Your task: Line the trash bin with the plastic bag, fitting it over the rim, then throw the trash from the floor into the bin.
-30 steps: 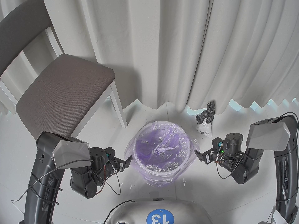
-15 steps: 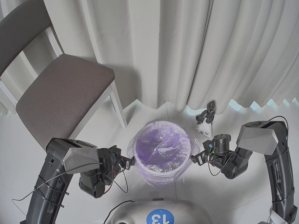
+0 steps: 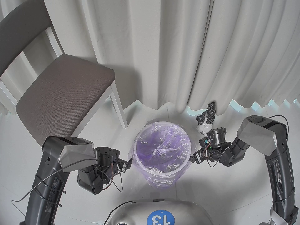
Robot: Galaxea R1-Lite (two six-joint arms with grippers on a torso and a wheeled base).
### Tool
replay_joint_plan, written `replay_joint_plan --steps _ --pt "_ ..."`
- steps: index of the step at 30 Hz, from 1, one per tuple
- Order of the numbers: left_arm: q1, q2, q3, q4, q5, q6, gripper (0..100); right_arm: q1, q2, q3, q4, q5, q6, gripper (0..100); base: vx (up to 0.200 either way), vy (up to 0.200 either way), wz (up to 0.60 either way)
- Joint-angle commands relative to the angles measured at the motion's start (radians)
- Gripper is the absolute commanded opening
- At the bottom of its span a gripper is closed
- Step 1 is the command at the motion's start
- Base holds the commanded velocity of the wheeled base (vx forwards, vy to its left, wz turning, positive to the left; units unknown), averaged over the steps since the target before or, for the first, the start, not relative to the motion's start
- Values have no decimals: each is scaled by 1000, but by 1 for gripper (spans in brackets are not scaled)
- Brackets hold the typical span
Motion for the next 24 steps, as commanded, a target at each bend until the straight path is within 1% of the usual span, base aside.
replay_joint_plan --steps 1,3,7,10,13,18,21,22,23,24 --pt "-4 -13 -38 23 0 3 100 -3 4 -26 5 15 -5 100 0 0 0" --pt "-8 -13 -64 53 2 11 100 4 4 -35 3 15 -24 100 0 0 0" --pt "-10 -11 -74 58 2 17 100 8 6 -41 2 17 -74 100 0 0 0" --pt "-10 -18 -80 86 0 40 100 14 9 -46 3 17 -74 100 0 0 0" --pt "-10 -21 -81 106 -1 41 100 16 9 -46 0 17 -76 100 0 0 0" --pt "-5 -22 -69 96 -1 40 100 16 9 -36 -9 6 -73 100 0 0 0" --pt "12 -39 8 66 -13 30 100 17 -2 47 -98 -20 -68 100 0 0 0" --pt "12 -39 8 66 -13 30 100 17 -2 47 -98 -20 -68 100 0 0 0" --pt "28 -41 71 -9 -23 27 100 16 0 111 -232 -25 -66 100 0 0 0" --pt "30 -36 94 -52 -26 27 100 16 1 142 -291 -26 -65 100 0 0 0"
